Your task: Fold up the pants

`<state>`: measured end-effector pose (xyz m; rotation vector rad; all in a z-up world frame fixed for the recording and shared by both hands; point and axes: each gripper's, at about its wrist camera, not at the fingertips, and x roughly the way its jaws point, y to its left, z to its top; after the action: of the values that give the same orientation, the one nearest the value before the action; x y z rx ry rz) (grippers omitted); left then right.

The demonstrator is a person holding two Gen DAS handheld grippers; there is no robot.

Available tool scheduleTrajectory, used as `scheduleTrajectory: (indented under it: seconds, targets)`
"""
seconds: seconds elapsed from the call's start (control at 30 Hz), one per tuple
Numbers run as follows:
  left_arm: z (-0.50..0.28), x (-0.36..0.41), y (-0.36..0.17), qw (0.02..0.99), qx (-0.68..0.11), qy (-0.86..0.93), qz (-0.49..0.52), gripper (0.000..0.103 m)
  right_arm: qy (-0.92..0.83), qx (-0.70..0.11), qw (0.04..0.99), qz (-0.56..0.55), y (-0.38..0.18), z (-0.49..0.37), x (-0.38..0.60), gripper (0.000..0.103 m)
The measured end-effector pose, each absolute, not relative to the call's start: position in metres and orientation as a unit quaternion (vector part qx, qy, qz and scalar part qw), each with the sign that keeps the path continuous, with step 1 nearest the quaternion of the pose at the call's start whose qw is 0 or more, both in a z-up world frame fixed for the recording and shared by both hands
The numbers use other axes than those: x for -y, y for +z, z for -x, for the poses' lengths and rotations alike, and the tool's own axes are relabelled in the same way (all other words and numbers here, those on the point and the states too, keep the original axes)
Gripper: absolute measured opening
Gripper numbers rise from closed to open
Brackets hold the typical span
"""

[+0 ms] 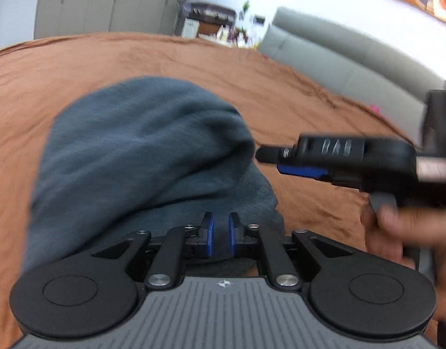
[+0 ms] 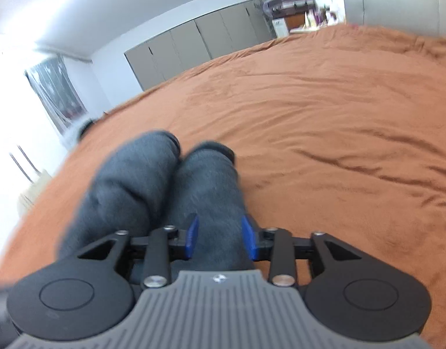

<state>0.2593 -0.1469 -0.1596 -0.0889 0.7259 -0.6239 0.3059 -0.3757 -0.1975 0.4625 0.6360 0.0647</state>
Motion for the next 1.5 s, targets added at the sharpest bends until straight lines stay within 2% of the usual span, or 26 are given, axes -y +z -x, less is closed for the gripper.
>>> scheduleTrajectory:
  seconds: [0.1,0.17,0.2,0.3,0.47,0.57,0.6,0.63,0.67,0.73,0.8,0.97,1.17,1.27,1.4,1.5]
  targets:
    - [-0.255,0.107,-0.144,0.902,-0.325,-0.277,0.065,0.028,0.082,-0.312,0.902,-0.287,-0.184,-0.320,0.384,0.039]
    - [-0.259,0.085,-0.138,0.912,-0.315,-0.254,0.066,0.040,0.105,-0.318,0.892,-0.304,-0.175,-0.335,0.383,0.045]
    - [-0.264,0.077,-0.137,0.916,-0.313,-0.243,0.063,0.042,0.114,-0.323,0.887,-0.309,-0.171,-0.344,0.381,0.046]
    - [-0.277,0.066,-0.136,0.918,-0.322,-0.225,0.049,0.043,0.125,-0.342,0.880,-0.305,-0.160,-0.372,0.368,0.051]
    - [-0.284,0.071,-0.147,0.907,-0.350,-0.233,0.033,0.043,0.106,-0.383,0.880,-0.262,-0.161,-0.410,0.345,0.051]
    - [-0.286,0.080,-0.155,0.900,-0.363,-0.240,0.017,0.044,0.109,-0.400,0.871,-0.262,-0.167,-0.418,0.340,0.039]
    - [-0.289,0.083,-0.160,0.894,-0.375,-0.246,0.014,0.039,0.110,-0.406,0.869,-0.261,-0.170,-0.419,0.339,0.028]
    - [-0.293,0.086,-0.163,0.886,-0.390,-0.251,0.008,0.018,0.113,-0.412,0.866,-0.260,-0.173,-0.420,0.338,0.022]
    - [-0.296,0.088,-0.168,0.879,-0.406,-0.251,-0.001,0.003,0.115,-0.419,0.863,-0.258,-0.176,-0.419,0.337,0.017]
    - [-0.296,0.085,-0.168,0.877,-0.409,-0.251,0.009,0.000,0.123,-0.427,0.861,-0.248,-0.181,-0.415,0.334,0.011]
    - [-0.287,0.078,-0.157,0.886,-0.382,-0.260,0.027,0.000,0.132,-0.409,0.865,-0.258,-0.179,-0.406,0.337,0.010]
    - [-0.260,0.078,-0.124,0.894,-0.321,-0.310,0.043,0.000,0.181,-0.327,0.872,-0.315,-0.140,-0.373,0.359,0.009]
    - [-0.259,0.098,-0.115,0.888,-0.322,-0.324,0.053,0.000,0.164,-0.292,0.883,-0.327,-0.124,-0.355,0.391,0.009]
    - [-0.265,0.096,-0.122,0.892,-0.317,-0.318,0.060,0.000,0.140,-0.297,0.881,-0.341,-0.137,-0.353,0.408,0.009]
    - [-0.272,0.090,-0.133,0.892,-0.327,-0.304,0.073,0.000,0.112,-0.346,0.867,-0.341,-0.185,-0.362,0.412,0.010]
    - [-0.275,0.082,-0.132,0.892,-0.329,-0.298,0.087,0.002,0.102,-0.373,0.863,-0.326,-0.218,-0.371,0.400,0.016]
